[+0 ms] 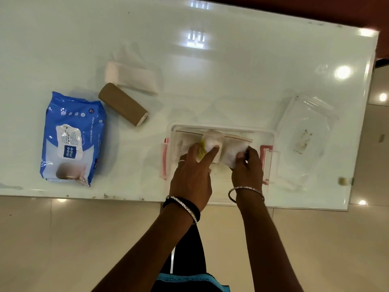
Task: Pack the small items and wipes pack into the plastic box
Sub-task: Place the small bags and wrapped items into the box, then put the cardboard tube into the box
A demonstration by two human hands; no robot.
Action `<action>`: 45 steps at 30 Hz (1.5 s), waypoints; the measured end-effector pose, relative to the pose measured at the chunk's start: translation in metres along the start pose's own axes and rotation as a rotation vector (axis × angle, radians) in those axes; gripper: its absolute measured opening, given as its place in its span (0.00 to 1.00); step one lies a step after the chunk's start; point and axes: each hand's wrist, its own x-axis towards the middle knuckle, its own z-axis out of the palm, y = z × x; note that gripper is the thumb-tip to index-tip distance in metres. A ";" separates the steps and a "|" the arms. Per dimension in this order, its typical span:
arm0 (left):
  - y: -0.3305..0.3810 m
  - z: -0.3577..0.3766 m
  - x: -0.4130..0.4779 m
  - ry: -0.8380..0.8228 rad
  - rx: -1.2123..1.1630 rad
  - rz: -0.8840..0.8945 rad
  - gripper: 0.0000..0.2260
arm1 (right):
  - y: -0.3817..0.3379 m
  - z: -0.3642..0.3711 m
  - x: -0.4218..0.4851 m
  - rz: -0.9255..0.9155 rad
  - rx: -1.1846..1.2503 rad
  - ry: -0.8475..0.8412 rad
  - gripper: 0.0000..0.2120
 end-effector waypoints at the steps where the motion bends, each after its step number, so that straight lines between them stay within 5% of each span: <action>1: 0.000 0.001 0.000 0.001 -0.003 -0.004 0.27 | -0.002 0.003 0.003 -0.002 -0.001 0.001 0.15; 5: -0.001 0.001 0.002 0.011 -0.021 0.004 0.27 | -0.005 0.007 0.009 -0.002 -0.021 0.081 0.12; 12: 0.000 -0.012 0.001 0.033 -0.108 0.026 0.22 | -0.017 -0.004 -0.004 -0.175 -0.557 0.209 0.11; 20: -0.012 -0.063 -0.006 0.463 -0.454 0.055 0.08 | -0.070 -0.009 -0.029 -0.602 -0.347 0.263 0.02; 27: -0.081 -0.099 0.023 0.716 -0.749 -0.412 0.07 | -0.118 0.044 -0.035 -0.857 -0.209 0.094 0.02; 32: -0.126 -0.106 0.070 0.646 -0.940 -0.846 0.10 | -0.150 0.081 -0.017 -0.979 -0.165 0.056 0.03; 38: -0.116 -0.113 0.104 0.529 -0.668 -0.933 0.15 | -0.182 0.111 0.012 -1.009 -0.219 -0.029 0.04; 41: -0.109 -0.113 0.111 0.525 -0.626 -0.962 0.24 | -0.188 0.117 0.014 -0.984 -0.203 -0.080 0.04; 45: -0.109 -0.110 0.109 0.508 -0.647 -0.945 0.24 | -0.180 0.115 0.010 -0.892 -0.262 -0.273 0.04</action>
